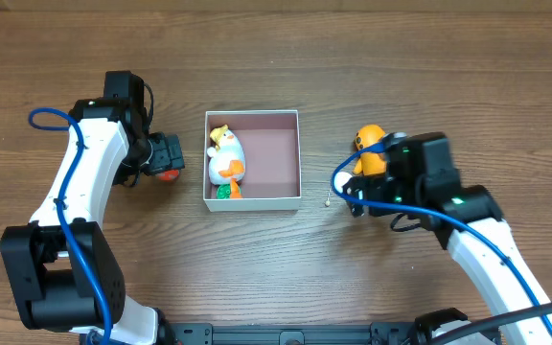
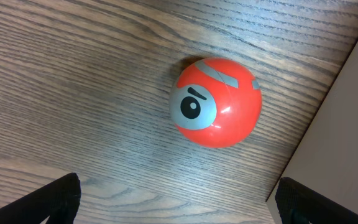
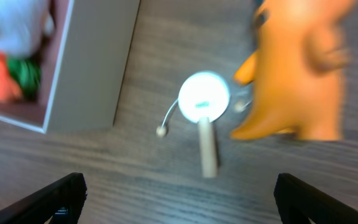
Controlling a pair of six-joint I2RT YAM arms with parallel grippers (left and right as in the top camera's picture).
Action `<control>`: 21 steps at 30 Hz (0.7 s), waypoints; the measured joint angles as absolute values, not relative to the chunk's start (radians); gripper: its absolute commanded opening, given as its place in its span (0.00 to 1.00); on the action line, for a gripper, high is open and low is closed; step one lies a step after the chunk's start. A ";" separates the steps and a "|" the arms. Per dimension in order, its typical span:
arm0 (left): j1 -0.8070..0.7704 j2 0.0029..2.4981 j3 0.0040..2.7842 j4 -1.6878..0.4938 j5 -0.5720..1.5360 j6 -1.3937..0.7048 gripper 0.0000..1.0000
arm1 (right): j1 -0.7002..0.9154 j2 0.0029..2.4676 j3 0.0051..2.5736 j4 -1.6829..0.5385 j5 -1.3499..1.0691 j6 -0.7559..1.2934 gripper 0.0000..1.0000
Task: Pack container
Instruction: 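Move the right gripper over the white paddle-ball toy, then lower the right gripper and close it on the paddle's wooden handle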
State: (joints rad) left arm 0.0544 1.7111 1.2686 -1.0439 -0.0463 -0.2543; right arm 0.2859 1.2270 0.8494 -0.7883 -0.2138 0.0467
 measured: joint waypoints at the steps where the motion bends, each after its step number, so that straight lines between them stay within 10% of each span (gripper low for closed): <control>1: 0.054 1.711 1.269 -1.044 -0.046 -0.254 1.00 | 0.305 1.249 0.849 -0.791 -0.207 0.044 1.00; 21: 0.054 1.711 1.269 -1.044 -0.046 -0.254 1.00 | 0.388 1.493 0.849 -0.680 -0.088 0.025 0.78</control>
